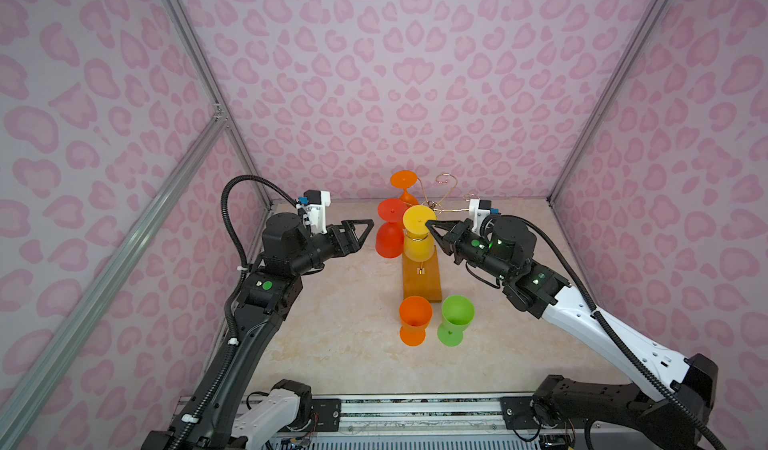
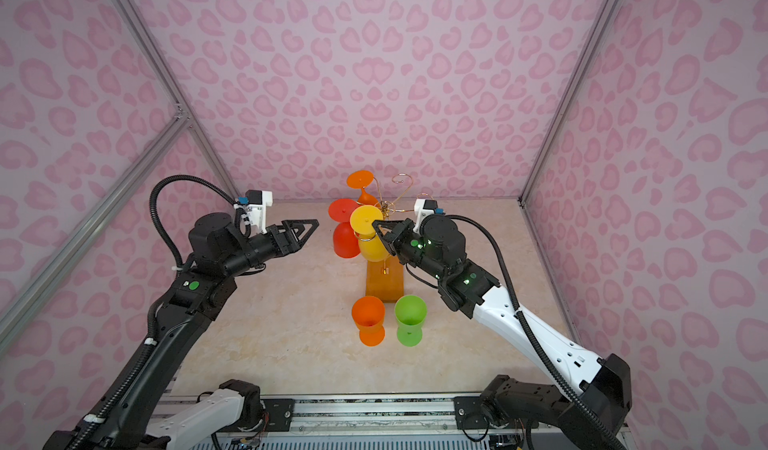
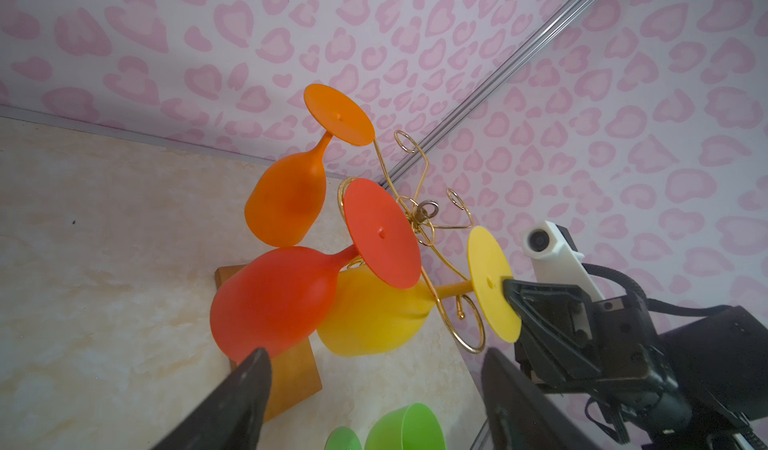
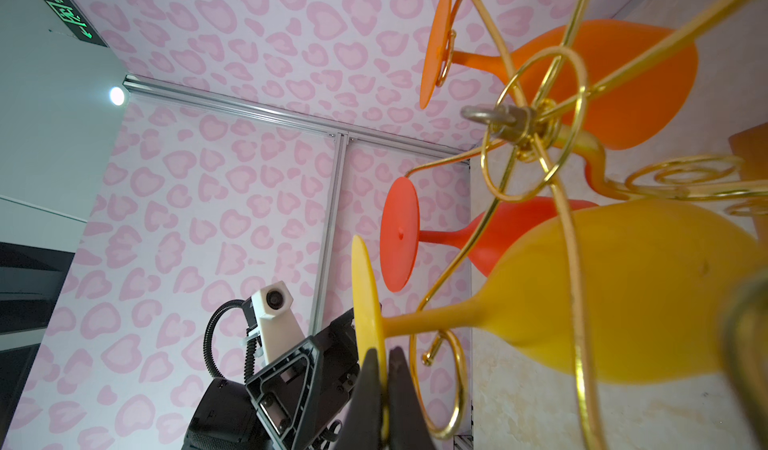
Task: Take the wine glass off the wine glass rack
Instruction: 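Lift the yellow glass off its hook and pull it away with the right gripper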
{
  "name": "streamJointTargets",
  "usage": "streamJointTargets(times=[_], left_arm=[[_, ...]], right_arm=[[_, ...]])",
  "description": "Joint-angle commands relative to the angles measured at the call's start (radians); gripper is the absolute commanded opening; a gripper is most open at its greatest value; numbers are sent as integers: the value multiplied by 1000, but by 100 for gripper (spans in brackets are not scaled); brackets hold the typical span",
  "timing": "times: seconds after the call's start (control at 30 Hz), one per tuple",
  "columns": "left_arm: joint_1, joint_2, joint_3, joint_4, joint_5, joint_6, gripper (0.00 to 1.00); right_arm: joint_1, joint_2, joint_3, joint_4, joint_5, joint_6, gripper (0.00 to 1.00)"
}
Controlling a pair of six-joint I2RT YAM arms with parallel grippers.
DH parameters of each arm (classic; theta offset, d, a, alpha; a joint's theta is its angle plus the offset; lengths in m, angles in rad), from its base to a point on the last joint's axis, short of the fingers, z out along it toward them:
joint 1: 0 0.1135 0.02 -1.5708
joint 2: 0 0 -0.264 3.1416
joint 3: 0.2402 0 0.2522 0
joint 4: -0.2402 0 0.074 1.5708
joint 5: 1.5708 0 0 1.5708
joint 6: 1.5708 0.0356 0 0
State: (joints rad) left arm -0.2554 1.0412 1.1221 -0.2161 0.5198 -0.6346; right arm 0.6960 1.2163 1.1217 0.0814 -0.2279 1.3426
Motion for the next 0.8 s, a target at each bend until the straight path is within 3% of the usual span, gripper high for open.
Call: streamJointTargets(times=[0.0,0.47,0.77], left_arm=[[0,-4,-4,19,13,9,82],[0,-2,-4,12,10,13,81],[0,6,7,9,7,16,81]], right_arm=[[-6,-4,-10,19,0,0,0],[-28,-83,-80,30,18,14,0],[-39,-227,-185,-8,35,21,0]])
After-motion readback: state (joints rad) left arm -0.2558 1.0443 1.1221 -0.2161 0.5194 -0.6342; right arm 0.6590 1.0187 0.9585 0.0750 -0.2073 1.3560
